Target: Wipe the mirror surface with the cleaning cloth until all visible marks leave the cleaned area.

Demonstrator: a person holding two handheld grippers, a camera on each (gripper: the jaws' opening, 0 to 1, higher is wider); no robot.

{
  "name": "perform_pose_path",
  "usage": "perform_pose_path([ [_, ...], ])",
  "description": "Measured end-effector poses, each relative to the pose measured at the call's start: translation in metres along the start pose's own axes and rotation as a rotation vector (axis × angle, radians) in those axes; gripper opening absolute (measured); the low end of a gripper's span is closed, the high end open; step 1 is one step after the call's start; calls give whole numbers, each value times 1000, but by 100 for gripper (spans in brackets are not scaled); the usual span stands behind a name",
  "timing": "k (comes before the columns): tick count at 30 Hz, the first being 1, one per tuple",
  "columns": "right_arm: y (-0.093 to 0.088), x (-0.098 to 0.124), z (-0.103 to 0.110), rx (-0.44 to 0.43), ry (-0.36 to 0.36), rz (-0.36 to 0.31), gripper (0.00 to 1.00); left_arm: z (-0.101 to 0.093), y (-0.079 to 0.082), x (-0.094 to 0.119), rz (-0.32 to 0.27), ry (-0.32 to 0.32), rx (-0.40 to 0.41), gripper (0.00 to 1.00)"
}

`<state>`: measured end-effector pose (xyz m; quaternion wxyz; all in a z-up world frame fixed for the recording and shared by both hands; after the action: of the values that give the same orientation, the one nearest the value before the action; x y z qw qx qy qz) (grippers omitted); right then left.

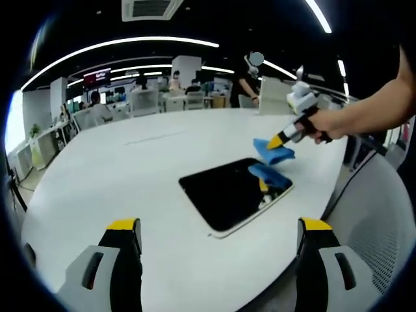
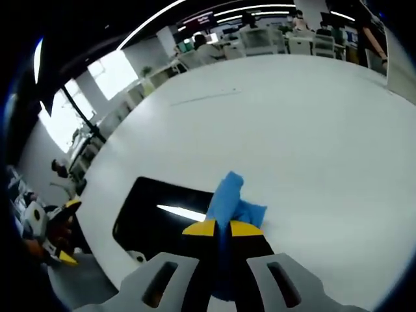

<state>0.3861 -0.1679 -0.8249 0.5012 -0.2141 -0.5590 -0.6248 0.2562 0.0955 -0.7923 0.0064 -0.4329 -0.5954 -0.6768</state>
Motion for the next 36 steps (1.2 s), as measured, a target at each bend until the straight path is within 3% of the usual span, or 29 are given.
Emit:
perform_pose_path([
  [5, 5, -12, 2, 7, -2, 22, 0, -4, 0, -1, 2, -21, -1, 100],
  [9, 6, -18, 4, -1, -4, 37, 0, 2, -5, 0, 11, -15, 63, 100],
  [23, 2, -44, 8, 11, -20, 94, 0, -4, -4, -3, 22, -40, 30, 100],
  [36, 2, -46, 10, 14, -20, 97, 0, -4, -4, -3, 20, -40, 31, 100],
])
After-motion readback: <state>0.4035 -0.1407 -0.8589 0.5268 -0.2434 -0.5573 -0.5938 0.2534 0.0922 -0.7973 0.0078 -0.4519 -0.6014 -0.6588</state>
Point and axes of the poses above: the point that each gripper's makers call its tool centre point, and the gripper's own axes: x roughly backward along the fingers, z roughly to its left, y roughly out of its top, the point moved 1 cm from there along x, roughly backward along the fingers, and after that the axes turned 9 degrees about z, right-handed, at the moved point
